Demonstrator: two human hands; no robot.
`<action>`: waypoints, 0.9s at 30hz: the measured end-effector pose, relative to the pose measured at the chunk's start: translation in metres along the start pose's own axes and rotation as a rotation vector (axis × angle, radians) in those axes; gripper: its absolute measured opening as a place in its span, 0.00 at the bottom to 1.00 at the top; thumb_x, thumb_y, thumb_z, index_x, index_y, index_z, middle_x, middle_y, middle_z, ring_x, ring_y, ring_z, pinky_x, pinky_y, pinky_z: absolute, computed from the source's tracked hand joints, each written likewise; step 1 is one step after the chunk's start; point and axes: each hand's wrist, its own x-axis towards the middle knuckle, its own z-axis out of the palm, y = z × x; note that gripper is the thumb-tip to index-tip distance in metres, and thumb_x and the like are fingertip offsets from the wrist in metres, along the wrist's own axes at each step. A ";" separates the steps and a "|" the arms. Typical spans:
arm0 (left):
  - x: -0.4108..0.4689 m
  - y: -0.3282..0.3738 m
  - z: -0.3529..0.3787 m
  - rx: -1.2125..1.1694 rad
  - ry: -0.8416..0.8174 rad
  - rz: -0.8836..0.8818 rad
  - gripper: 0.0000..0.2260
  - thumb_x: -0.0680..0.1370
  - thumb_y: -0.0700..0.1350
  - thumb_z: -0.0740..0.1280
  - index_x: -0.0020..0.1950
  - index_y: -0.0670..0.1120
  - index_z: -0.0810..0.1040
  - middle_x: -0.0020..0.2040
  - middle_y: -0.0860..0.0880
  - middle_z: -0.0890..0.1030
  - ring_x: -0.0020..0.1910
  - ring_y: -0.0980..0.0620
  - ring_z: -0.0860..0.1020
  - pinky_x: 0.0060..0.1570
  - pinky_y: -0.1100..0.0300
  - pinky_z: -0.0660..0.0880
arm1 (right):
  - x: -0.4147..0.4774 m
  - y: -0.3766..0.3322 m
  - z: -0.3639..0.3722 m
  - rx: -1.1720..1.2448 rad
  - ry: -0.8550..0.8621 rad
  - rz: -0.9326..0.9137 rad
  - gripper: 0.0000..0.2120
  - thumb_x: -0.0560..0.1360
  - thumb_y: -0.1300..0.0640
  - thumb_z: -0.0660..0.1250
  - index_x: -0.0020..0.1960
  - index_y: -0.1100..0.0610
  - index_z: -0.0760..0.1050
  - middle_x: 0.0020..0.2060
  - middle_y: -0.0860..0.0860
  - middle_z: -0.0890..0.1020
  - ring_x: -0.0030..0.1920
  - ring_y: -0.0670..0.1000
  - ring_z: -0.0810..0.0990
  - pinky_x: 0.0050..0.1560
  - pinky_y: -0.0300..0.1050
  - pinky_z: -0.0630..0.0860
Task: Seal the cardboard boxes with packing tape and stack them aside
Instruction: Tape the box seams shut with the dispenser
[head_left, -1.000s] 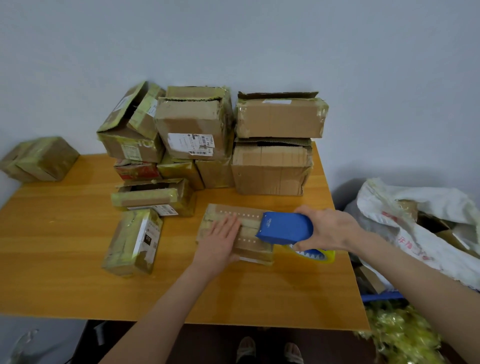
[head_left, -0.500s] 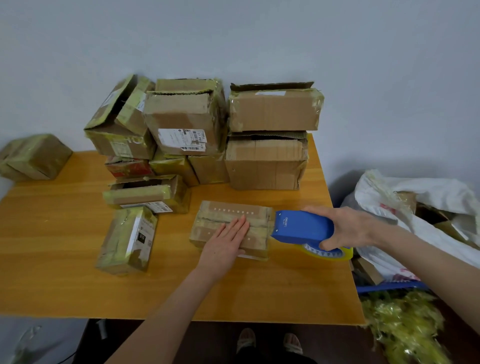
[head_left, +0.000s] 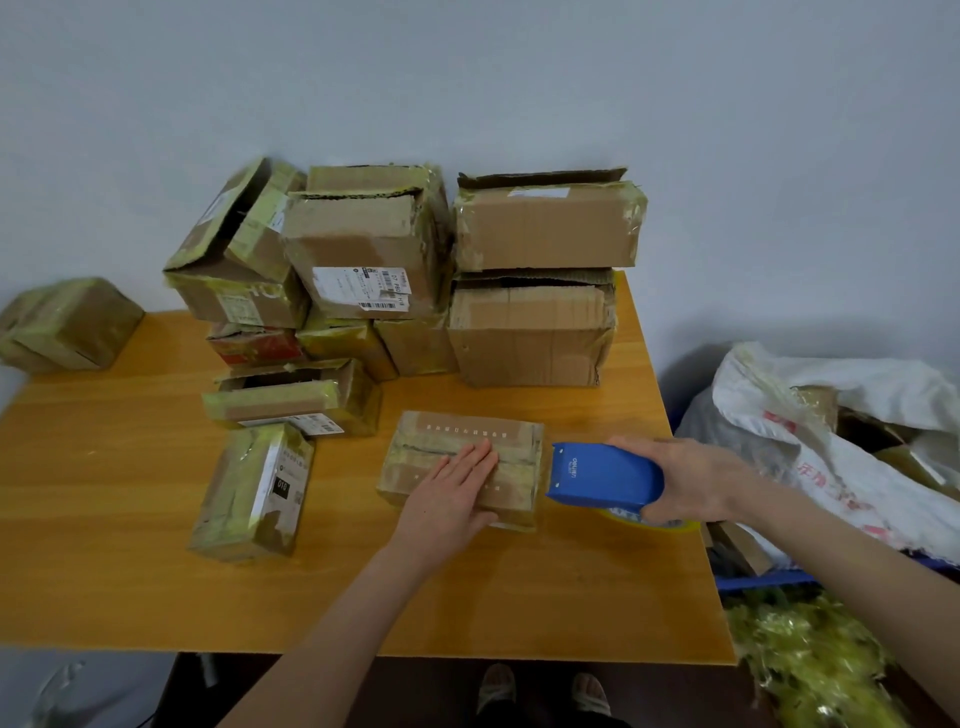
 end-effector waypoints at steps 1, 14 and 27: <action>0.001 0.005 -0.003 0.011 -0.006 -0.019 0.38 0.78 0.63 0.60 0.79 0.50 0.43 0.77 0.55 0.41 0.78 0.54 0.44 0.76 0.54 0.42 | 0.003 -0.003 0.004 0.003 0.008 -0.001 0.42 0.69 0.47 0.69 0.76 0.36 0.50 0.58 0.47 0.75 0.53 0.50 0.76 0.48 0.45 0.77; 0.013 0.029 0.009 0.066 -0.001 -0.002 0.34 0.75 0.68 0.33 0.76 0.52 0.33 0.76 0.52 0.34 0.75 0.53 0.34 0.75 0.52 0.37 | 0.015 -0.010 0.015 -0.007 0.100 -0.046 0.40 0.69 0.36 0.68 0.75 0.37 0.52 0.56 0.46 0.78 0.55 0.50 0.77 0.52 0.46 0.76; 0.015 0.027 0.007 0.086 -0.024 -0.001 0.34 0.72 0.66 0.32 0.75 0.52 0.34 0.76 0.53 0.35 0.74 0.54 0.33 0.75 0.52 0.36 | 0.000 0.022 0.003 0.291 -0.069 0.024 0.43 0.67 0.47 0.72 0.75 0.34 0.53 0.56 0.44 0.75 0.51 0.50 0.79 0.55 0.47 0.78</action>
